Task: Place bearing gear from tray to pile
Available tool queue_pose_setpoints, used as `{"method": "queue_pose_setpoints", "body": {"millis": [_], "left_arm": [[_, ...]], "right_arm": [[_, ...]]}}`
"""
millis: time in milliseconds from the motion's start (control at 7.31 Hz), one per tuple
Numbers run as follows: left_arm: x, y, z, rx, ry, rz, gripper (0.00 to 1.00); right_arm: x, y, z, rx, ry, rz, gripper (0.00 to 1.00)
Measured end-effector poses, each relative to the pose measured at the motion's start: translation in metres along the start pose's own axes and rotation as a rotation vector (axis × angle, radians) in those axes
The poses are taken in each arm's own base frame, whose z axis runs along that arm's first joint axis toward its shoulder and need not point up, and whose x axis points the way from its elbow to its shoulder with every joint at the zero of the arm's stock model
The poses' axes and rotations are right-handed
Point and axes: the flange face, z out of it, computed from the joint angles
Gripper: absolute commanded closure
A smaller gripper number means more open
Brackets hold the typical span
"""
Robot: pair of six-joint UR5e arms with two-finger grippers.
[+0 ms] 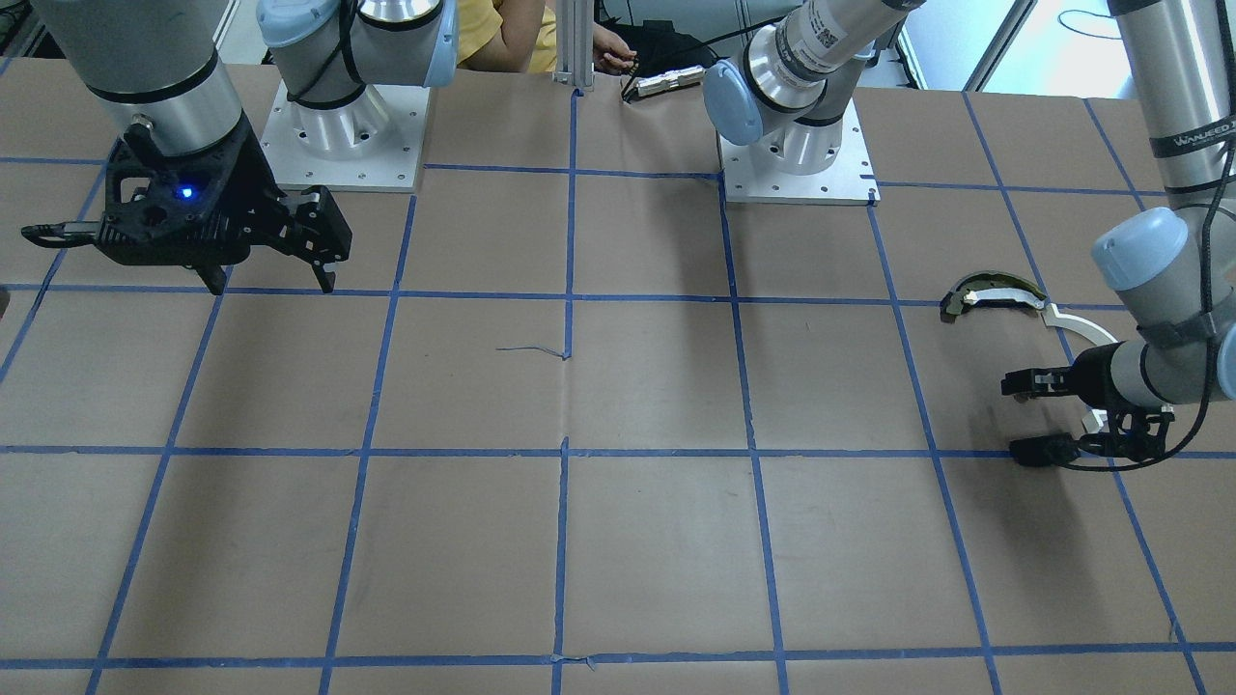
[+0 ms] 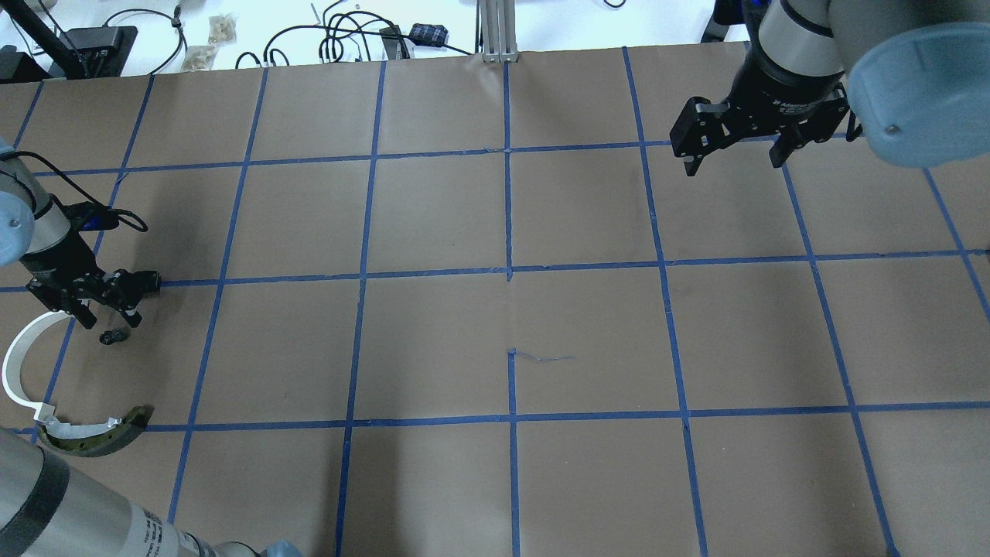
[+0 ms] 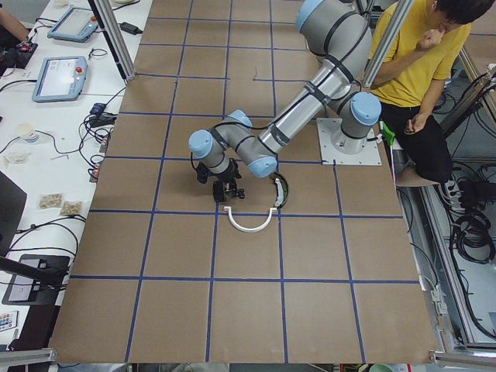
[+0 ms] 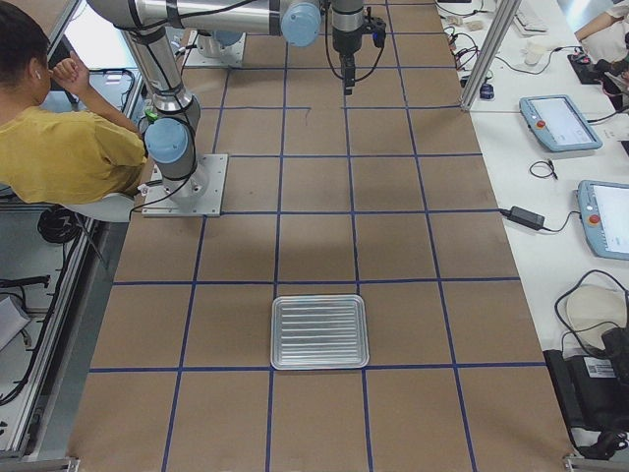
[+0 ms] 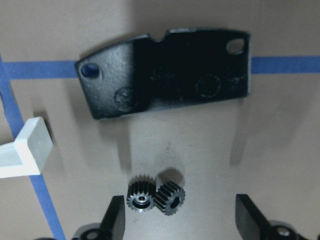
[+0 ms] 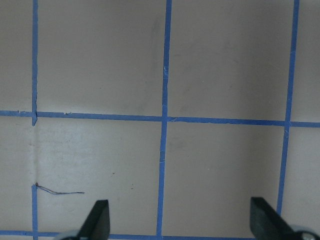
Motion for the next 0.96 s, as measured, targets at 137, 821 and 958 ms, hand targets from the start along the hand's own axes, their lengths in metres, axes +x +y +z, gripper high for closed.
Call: {"method": "queue_pose_setpoints", "body": {"millis": [137, 821, 958], "left_arm": [[0.015, -0.005, -0.017, 0.02, -0.017, 0.003, 0.0], [0.186, -0.001, -0.176, 0.234, -0.085, 0.057, 0.0], [0.224, 0.017, -0.203, 0.28, -0.089, 0.054, 0.0]], "right_arm": [[0.0, 0.0, 0.0, 0.0, 0.0, 0.0, 0.0], [0.0, 0.001, 0.0, 0.0, 0.0, 0.0, 0.0], [0.0, 0.0, 0.0, -0.001, 0.0, 0.0, 0.0]]}}
